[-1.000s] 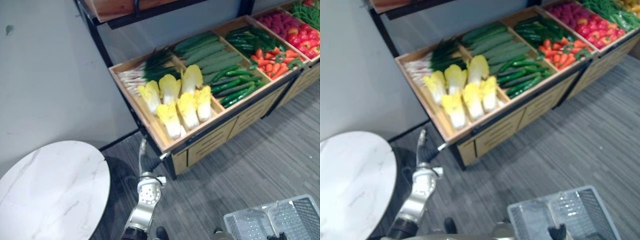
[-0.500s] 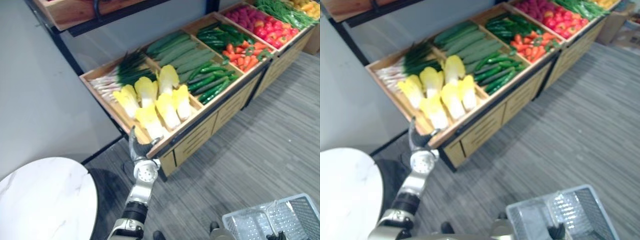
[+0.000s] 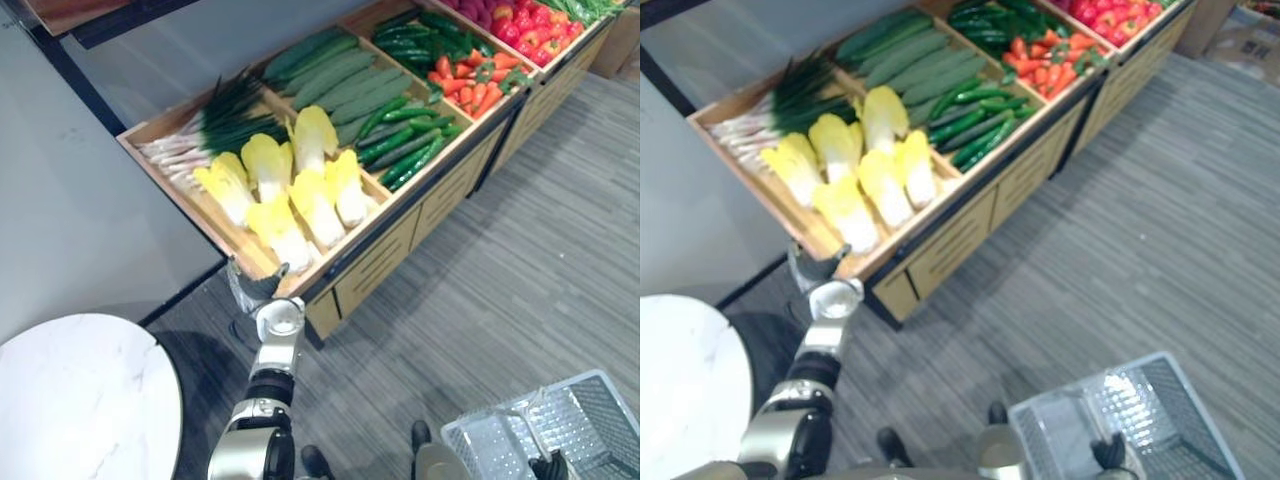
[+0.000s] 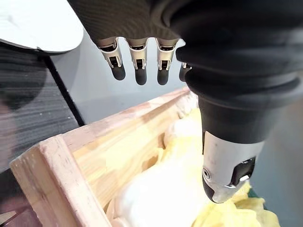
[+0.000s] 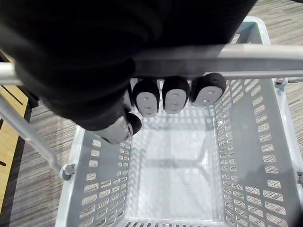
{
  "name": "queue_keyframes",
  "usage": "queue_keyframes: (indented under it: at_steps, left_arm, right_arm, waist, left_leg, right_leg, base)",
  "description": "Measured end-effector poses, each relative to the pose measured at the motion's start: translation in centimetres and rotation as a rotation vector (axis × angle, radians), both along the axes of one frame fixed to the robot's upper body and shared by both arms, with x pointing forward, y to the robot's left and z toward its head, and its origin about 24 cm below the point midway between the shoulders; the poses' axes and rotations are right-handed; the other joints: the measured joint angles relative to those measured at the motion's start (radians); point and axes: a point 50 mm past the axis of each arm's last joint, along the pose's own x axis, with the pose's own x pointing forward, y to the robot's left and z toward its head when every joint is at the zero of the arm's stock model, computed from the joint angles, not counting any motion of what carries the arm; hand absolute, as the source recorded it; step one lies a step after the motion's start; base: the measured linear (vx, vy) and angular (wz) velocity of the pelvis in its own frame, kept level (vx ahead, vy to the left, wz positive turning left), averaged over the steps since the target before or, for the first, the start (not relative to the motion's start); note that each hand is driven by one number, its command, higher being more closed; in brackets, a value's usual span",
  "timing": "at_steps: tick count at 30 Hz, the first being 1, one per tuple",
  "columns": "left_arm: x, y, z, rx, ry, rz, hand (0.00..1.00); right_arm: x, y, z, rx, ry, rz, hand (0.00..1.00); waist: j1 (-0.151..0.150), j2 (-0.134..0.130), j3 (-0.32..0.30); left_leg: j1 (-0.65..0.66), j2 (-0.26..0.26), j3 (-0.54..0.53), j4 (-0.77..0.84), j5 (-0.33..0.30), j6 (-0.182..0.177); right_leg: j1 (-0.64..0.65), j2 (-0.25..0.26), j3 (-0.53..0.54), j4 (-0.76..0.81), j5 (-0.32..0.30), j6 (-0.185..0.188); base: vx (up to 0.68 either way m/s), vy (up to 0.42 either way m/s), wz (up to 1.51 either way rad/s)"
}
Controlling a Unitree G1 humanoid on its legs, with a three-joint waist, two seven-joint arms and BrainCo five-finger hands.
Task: Pick vegetable in the basket
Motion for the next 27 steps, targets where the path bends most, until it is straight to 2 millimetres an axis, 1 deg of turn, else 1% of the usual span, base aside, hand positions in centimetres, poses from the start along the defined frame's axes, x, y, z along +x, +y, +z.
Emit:
queue_keyframes:
  at_steps: [3, 5, 8, 11, 17, 19, 20, 22, 23, 24, 25, 26, 27]
  left_arm:
    - [0.2, -0.1, -0.2, -0.052, 0.009, 0.016, 0.00]
    - [0.9, -0.4, 0.5, -0.058, -0.005, 0.011, 0.00]
    - [1.3, -0.5, 1.0, -0.100, -0.015, 0.048, 0.00]
    - [1.5, -0.3, 1.2, -0.103, -0.024, 0.063, 0.00]
    - [1.9, -0.9, 2.0, -0.105, -0.049, 0.061, 0.00]
    - [2.2, -2.2, 3.1, -0.096, -0.095, 0.021, 0.00]
    - [2.3, -2.6, 3.5, -0.099, -0.111, 0.009, 0.00]
    - [2.5, -4.0, 5.1, -0.094, -0.185, -0.035, 0.00]
    - [2.4, -4.3, 5.5, -0.094, -0.209, -0.045, 0.00]
    - [2.2, -4.7, 6.4, -0.088, -0.257, -0.061, 0.00]
    - [2.0, -4.8, 6.7, -0.080, -0.279, -0.070, 0.00]
    - [1.4, -5.0, 7.2, -0.048, -0.322, -0.090, 0.00]
    - [0.8, -5.0, 7.2, -0.030, -0.346, -0.099, 0.00]
  right_arm:
    - [0.6, 0.1, 0.1, -0.005, -0.009, 0.021, 1.00]
    - [1.1, 0.2, 0.2, -0.002, -0.028, 0.036, 1.00]
    - [1.2, 0.2, 0.3, -0.001, -0.034, 0.040, 1.00]
    - [1.4, 0.2, 0.3, -0.005, -0.039, 0.045, 1.00]
    - [1.5, 0.2, 0.4, -0.026, -0.045, 0.058, 1.00]
    - [1.4, 0.2, 0.4, -0.030, -0.048, 0.054, 1.00]
    - [1.4, 0.1, 0.5, -0.032, -0.050, 0.051, 1.00]
    - [1.4, 0.1, 0.5, -0.035, -0.053, 0.050, 1.00]
    - [1.4, 0.1, 0.5, -0.035, -0.052, 0.048, 1.00]
    - [1.3, 0.0, 0.5, -0.036, -0.052, 0.043, 1.00]
    - [1.3, 0.0, 0.5, -0.036, -0.051, 0.038, 1.00]
    - [1.2, -0.2, 0.5, -0.037, -0.051, 0.026, 1.00]
    - [1.1, -0.3, 0.5, -0.038, -0.051, 0.018, 1.00]
  waist:
    - [-0.010, -0.001, 0.001]
    - [-0.019, -0.009, 0.007]
    - [-0.024, -0.012, 0.016]
    - [-0.023, -0.012, 0.020]
    - [-0.023, -0.014, 0.035]
    - [-0.022, -0.016, 0.041]
    - [-0.021, -0.015, 0.043]
    - [-0.021, -0.012, 0.049]
    - [-0.021, -0.011, 0.049]
    - [-0.021, -0.008, 0.051]
    - [-0.021, -0.007, 0.052]
    - [-0.021, -0.001, 0.055]
    - [-0.020, 0.001, 0.056]
  left_leg:
    - [-0.006, 0.003, 0.002, 0.000, 0.002, -0.002]
    - [-0.024, 0.001, 0.001, 0.000, 0.021, -0.025]
    - [-0.024, 0.004, 0.002, 0.000, 0.033, -0.026]
    - [-0.031, 0.005, 0.002, 0.000, 0.039, -0.022]
    - [-0.043, 0.001, -0.004, 0.000, 0.051, -0.008]
    - [-0.052, -0.005, -0.025, 0.000, 0.069, 0.009]
    - [-0.052, -0.006, -0.027, 0.000, 0.071, 0.008]
    - [-0.052, -0.008, -0.034, 0.000, 0.078, 0.017]
    - [-0.052, -0.009, -0.038, 0.000, 0.080, 0.019]
    - [-0.051, -0.008, -0.051, 0.000, 0.081, 0.021]
    - [-0.051, -0.008, -0.056, 0.000, 0.082, 0.022]
    - [-0.050, -0.008, -0.060, 0.000, 0.082, 0.022]
    - [-0.049, -0.008, -0.065, 0.000, 0.082, 0.022]
  right_leg:
    - [-0.012, 0.001, 0.000, 0.006, 0.000, 0.000]
    - [-0.033, -0.003, 0.003, 0.014, 0.000, 0.000]
    - [-0.035, 0.001, 0.005, 0.016, 0.000, -0.001]
    - [-0.053, 0.002, 0.011, 0.028, -0.002, -0.004]
    - [-0.067, -0.001, 0.009, 0.047, -0.010, -0.015]
    - [-0.064, -0.007, -0.002, 0.049, -0.012, -0.017]
    - [-0.062, -0.009, -0.005, 0.050, -0.012, -0.018]
    - [-0.049, -0.012, -0.021, 0.049, -0.013, -0.019]
    - [-0.047, -0.013, -0.024, 0.050, -0.015, -0.021]
    - [-0.042, -0.013, -0.032, 0.050, -0.015, -0.022]
    - [-0.040, -0.013, -0.038, 0.050, -0.016, -0.023]
    - [-0.031, -0.014, -0.048, 0.050, -0.018, -0.022]
    - [-0.027, -0.014, -0.055, 0.051, -0.019, -0.023]
  base:
    - [0.01, -0.002, -0.02]
    - [0.00, 0.000, 0.00]
    - [0.00, -0.006, -0.01]
    - [-0.01, -0.009, -0.06]
    - [0.00, 0.005, 0.04]
    - [0.00, 0.006, 0.22]
    - [0.00, 0.004, 0.21]
    - [0.00, 0.008, 0.18]
    - [0.00, 0.004, 0.17]
    - [0.00, 0.001, 0.12]
    - [0.01, 0.001, 0.18]
    - [0.01, 0.005, 0.18]
    - [0.01, 0.004, 0.21]
